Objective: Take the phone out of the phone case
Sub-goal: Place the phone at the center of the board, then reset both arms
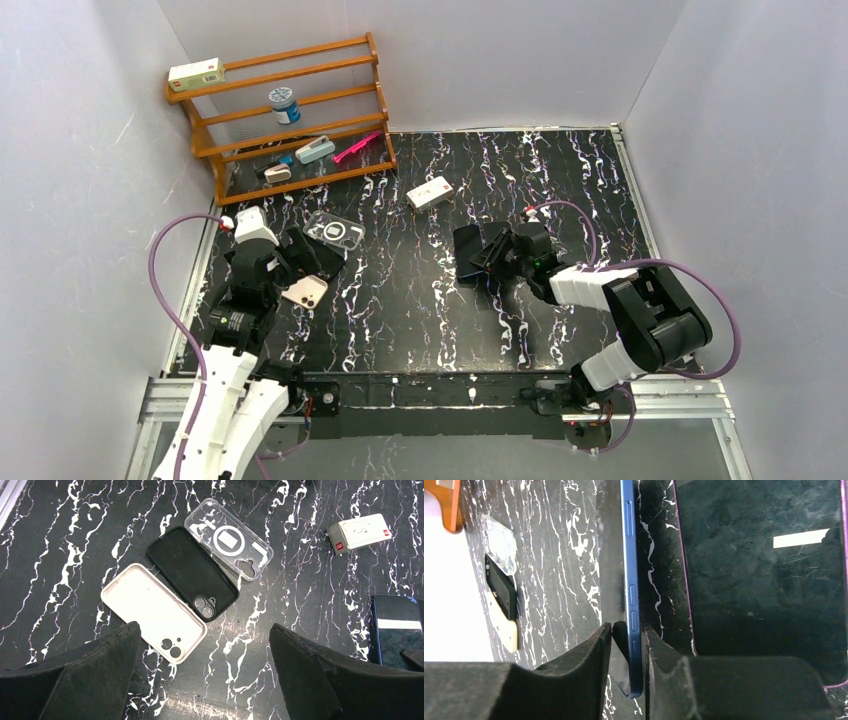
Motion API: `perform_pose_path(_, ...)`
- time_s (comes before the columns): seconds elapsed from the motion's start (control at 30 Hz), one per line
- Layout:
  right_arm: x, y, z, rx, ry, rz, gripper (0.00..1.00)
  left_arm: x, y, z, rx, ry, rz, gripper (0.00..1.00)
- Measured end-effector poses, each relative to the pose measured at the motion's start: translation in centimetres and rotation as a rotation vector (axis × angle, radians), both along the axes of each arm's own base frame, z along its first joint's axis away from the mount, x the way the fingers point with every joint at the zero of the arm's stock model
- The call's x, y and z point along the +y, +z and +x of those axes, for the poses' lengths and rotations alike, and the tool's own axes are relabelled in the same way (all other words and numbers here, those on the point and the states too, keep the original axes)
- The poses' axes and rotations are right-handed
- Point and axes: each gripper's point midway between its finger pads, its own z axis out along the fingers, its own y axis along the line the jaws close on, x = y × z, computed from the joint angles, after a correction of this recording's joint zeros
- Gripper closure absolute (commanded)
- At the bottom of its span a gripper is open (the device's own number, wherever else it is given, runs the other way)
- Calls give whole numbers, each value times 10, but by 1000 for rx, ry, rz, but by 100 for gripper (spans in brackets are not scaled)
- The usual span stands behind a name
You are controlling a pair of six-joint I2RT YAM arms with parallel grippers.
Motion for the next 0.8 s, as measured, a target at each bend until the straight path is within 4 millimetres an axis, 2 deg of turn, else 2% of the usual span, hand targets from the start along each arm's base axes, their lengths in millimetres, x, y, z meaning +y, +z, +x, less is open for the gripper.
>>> perform_pose_path(0.33, -9, -12, -6, 29, 28, -68, 47, 2, 0, 0, 0, 7, 11, 2)
perform_pose_path(0.53, -11, -8, -5, 32, 46, -110, 33, 3, 0, 0, -1, 8, 13, 2)
perform_pose_path(0.63, -14, -1, -10, 26, 58, -123, 25, 2, 1, -1, -3, 4, 13, 2)
perform_pose_path(0.73, -17, 16, -15, -7, 73, -127, 17, 0, 1, -1, -5, -7, 6, 2)
perform_pose_path(0.8, -20, 34, -20, -50, 87, -128, 2, -2, 2, -2, -6, -20, -2, 2)
